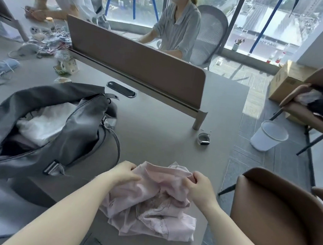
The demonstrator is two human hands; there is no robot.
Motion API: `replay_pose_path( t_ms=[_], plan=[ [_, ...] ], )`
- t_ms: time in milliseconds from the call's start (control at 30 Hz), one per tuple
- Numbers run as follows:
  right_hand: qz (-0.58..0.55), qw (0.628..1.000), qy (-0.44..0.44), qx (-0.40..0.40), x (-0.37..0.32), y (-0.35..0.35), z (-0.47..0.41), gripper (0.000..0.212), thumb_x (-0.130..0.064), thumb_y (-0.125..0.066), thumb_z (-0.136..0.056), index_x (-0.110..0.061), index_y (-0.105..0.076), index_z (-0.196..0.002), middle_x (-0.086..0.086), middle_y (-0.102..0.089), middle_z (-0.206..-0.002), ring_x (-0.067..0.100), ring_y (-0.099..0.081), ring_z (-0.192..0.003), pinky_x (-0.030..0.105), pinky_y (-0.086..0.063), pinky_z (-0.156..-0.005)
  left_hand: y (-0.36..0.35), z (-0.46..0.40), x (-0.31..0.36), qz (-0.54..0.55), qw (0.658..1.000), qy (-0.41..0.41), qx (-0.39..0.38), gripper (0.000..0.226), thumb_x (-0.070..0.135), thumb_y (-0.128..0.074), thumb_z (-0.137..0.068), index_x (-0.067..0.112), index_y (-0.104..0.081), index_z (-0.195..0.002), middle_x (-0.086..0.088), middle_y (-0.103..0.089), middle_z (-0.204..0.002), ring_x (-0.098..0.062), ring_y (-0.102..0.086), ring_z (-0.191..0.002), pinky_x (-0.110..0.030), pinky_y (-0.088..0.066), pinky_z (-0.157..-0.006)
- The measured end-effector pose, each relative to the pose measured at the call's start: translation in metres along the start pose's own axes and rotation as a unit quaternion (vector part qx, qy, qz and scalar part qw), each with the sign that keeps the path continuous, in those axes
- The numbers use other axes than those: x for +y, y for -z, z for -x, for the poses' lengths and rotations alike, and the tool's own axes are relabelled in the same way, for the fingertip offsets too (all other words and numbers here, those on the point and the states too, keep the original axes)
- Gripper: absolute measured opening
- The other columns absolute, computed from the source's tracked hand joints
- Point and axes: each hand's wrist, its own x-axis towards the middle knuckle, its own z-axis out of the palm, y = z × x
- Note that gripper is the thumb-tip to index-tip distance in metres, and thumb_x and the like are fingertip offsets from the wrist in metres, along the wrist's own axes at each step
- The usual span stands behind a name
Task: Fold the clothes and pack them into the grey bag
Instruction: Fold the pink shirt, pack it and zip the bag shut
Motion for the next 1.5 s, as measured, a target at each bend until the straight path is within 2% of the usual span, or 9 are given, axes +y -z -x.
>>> replay_pose_path(
  t_ms=[167, 300, 400, 500, 633, 767, 1033, 1300, 1500],
  plan=[
    [-0.15, 0.981, 0.119, -0.017, -0.046, 0.042, -0.004, 0.039, -0.008, -0.067, -0.087, -0.014, -0.039, -0.061, -0.01, -0.035, -0.058, 0.006, -0.031, -0.056, 0.02, -0.027, -0.052, 0.04, 0.023, 0.012, -0.002, 0.985, -0.041, 0.167, 0.022, 0.021, -0.059, -0.085, 0.024, -0.058, -0.063, 0.005, -0.059, -0.066, -0.021, -0.054, -0.07, -0.03, -0.037, -0.059],
    [-0.11, 0.971, 0.18, -0.114, -0.056, 0.066, -0.009, 0.013, -0.011, -0.064, -0.092, -0.005, -0.064, -0.08, -0.004, -0.053, -0.07, 0.008, -0.046, -0.069, 0.024, -0.038, -0.065, 0.067, 0.041, 0.017, -0.031, 0.968, -0.044, 0.244, 0.02, 0.014, -0.059, -0.085, 0.023, -0.075, -0.093, 0.001, -0.065, -0.094, -0.02, -0.061, -0.093, -0.028, -0.043, -0.076],
    [-0.062, 0.98, 0.175, -0.078, -0.048, 0.073, -0.012, 0.015, -0.017, -0.066, -0.091, -0.014, -0.068, -0.076, -0.006, -0.055, -0.067, 0.011, -0.048, -0.069, 0.028, -0.038, -0.064, 0.074, 0.053, 0.021, -0.018, 0.962, -0.035, 0.27, 0.018, 0.016, -0.062, -0.085, 0.025, -0.077, -0.089, 0.004, -0.07, -0.094, -0.017, -0.064, -0.089, -0.027, -0.046, -0.076],
    [-0.099, 0.972, 0.208, -0.053, -0.066, 0.086, 0.001, 0.02, -0.007, -0.066, -0.089, -0.019, -0.072, -0.075, -0.004, -0.063, -0.067, 0.006, -0.053, -0.069, 0.021, -0.041, -0.066, 0.08, 0.066, 0.036, 0.114, 0.953, -0.067, 0.271, 0.022, 0.008, -0.058, -0.09, 0.022, -0.073, -0.083, -0.001, -0.073, -0.08, -0.019, -0.069, -0.066, -0.026, -0.05, -0.061],
    [-0.091, 0.934, 0.318, -0.133, -0.12, 0.129, 0.042, 0.02, 0.006, -0.065, -0.087, -0.012, -0.074, -0.085, -0.016, -0.067, -0.073, -0.001, -0.058, -0.071, 0.01, -0.043, -0.068, 0.093, 0.1, 0.075, 0.331, 0.877, -0.215, 0.276, 0.025, -0.011, -0.054, -0.09, 0.008, -0.071, -0.09, 0.005, -0.071, -0.076, -0.013, -0.063, -0.071, -0.019, -0.052, -0.063],
    [-0.071, 0.886, 0.429, -0.163, -0.164, 0.156, 0.06, 0.016, -0.006, -0.069, -0.085, -0.02, -0.077, -0.086, -0.004, -0.064, -0.082, 0.005, -0.062, -0.077, 0.015, -0.045, -0.069, 0.105, 0.129, 0.112, 0.467, 0.807, -0.31, 0.188, 0.023, -0.006, -0.061, -0.087, 0.012, -0.075, -0.087, -0.004, -0.072, -0.1, -0.012, -0.068, -0.083, -0.023, -0.056, -0.071],
    [-0.024, 0.917, 0.387, -0.088, -0.141, 0.098, 0.028, 0.013, -0.029, -0.079, -0.077, -0.034, -0.067, -0.079, -0.014, -0.064, -0.072, 0.004, -0.057, -0.067, 0.029, -0.047, -0.068, 0.04, 0.124, 0.151, 0.449, 0.863, -0.222, 0.061, 0.014, -0.002, -0.06, -0.09, 0.005, -0.073, -0.087, -0.007, -0.073, -0.105, -0.017, -0.066, -0.088, -0.026, -0.056, -0.078],
    [0.0, 0.932, 0.345, -0.109, -0.121, 0.097, 0.025, 0.033, -0.031, -0.079, -0.079, -0.033, -0.069, -0.11, -0.013, -0.055, -0.067, 0.003, -0.045, -0.059, 0.025, -0.043, -0.064, 0.017, 0.118, 0.152, 0.454, 0.878, -0.148, 0.034, 0.015, 0.01, -0.068, -0.089, 0.013, -0.054, -0.086, -0.005, -0.061, -0.07, -0.011, -0.051, -0.055, -0.021, -0.043, -0.05],
    [0.014, 0.934, 0.34, -0.108, -0.12, 0.098, 0.025, 0.011, -0.028, -0.078, -0.079, -0.019, -0.071, -0.076, -0.011, -0.063, -0.065, 0.002, -0.052, -0.063, 0.027, -0.045, -0.065, 0.017, 0.116, 0.15, 0.42, 0.894, -0.148, 0.039, 0.023, 0.016, -0.073, -0.086, 0.014, -0.053, -0.074, 0.001, -0.058, -0.063, -0.007, -0.049, -0.051, -0.018, -0.041, -0.046]
  ],
)
